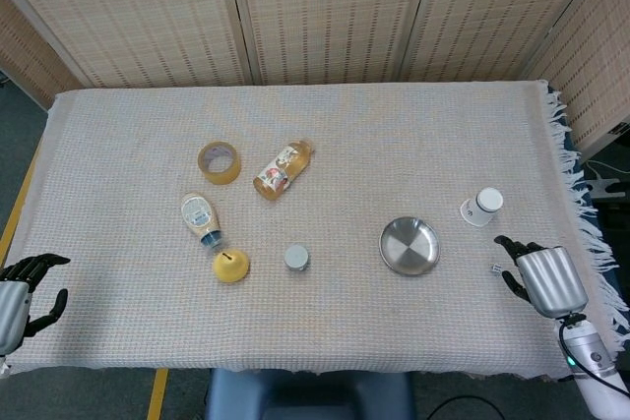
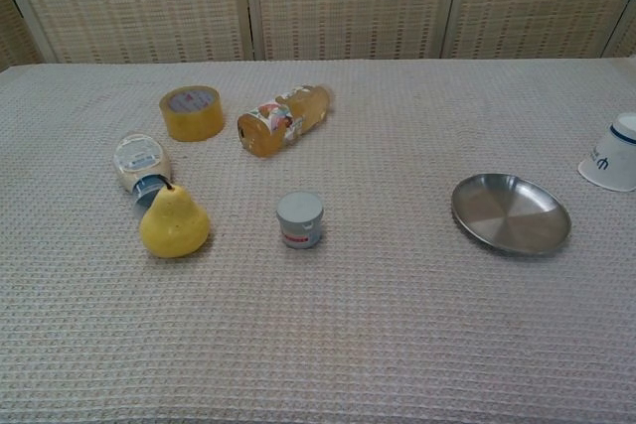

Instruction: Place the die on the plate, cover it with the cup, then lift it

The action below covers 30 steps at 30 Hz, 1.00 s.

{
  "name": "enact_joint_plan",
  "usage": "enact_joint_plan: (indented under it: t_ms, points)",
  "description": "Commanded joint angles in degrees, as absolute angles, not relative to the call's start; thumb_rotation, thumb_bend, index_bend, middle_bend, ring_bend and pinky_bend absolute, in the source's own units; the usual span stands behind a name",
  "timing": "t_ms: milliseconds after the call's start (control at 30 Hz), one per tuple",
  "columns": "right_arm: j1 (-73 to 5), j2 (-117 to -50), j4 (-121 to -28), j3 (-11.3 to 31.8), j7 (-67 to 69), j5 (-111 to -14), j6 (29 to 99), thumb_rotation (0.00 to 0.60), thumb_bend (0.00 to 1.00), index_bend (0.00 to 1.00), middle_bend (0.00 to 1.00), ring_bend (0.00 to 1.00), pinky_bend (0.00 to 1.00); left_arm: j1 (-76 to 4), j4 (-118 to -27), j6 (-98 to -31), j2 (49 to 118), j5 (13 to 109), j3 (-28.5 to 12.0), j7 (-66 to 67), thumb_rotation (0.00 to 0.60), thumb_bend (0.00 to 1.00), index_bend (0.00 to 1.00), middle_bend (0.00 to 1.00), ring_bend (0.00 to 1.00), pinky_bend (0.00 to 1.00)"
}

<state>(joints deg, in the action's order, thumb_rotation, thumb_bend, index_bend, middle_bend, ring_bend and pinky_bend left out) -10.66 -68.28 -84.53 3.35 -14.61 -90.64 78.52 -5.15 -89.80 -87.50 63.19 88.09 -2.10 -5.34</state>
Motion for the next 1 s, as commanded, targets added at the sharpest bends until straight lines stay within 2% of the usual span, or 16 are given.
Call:
enact_joint_plan:
  t_ms: [33, 267, 433, 567, 1000]
  points:
    - [-12.4, -66.0, -89.6, 3.6, -21.5, -85.5, 73.0, 0.6, 0.2, 0.3, 0.65, 0.72, 1.0, -5.3, -89.8, -87.0, 63.0, 88.2, -1.9, -5.4, 0.6, 0.43, 0.3, 0.28, 0.26, 0.35]
    - [-13.4, -66.5, -91.0, 3.7, -25.4, -78.8, 68.3, 0.6, 0.2, 0.26, 0.7, 0.77, 1.0, -5.5, -90.2, -85.9, 62.6, 87.5, -1.9, -6.1, 0.6, 0.43, 0.3, 0.29, 0.26, 0.35]
    - [-14.2, -68.8, -87.8, 3.3, -23.3, -76.3, 65.3, 0.6, 0.2, 0.32, 0.73, 0.8, 1.0, -5.7, -90.2, -85.4, 62.5, 87.6, -1.7, -6.3, 0.6, 0.43, 0.3, 0.29, 0.26, 0.35]
    - [-14.8, -70.5, -84.5, 2.9, -20.9, -75.3, 63.0, 0.6, 0.24, 0.36, 0.75, 0.82, 1.0, -5.7, -90.4, -85.2, 62.4, 87.6, -1.6, -6.3, 0.6, 0.43, 0.3, 0.29, 0.26, 0.35]
    - [-15.2, -73.2, -78.3, 2.6, -18.4, -72.5, 61.1, 0.6, 0.26, 0.37, 0.76, 0.83, 1.0, -5.8, -90.5, -84.9, 62.3, 87.8, -1.4, -6.3, 0.6, 0.43, 0.3, 0.29, 0.27, 0.35]
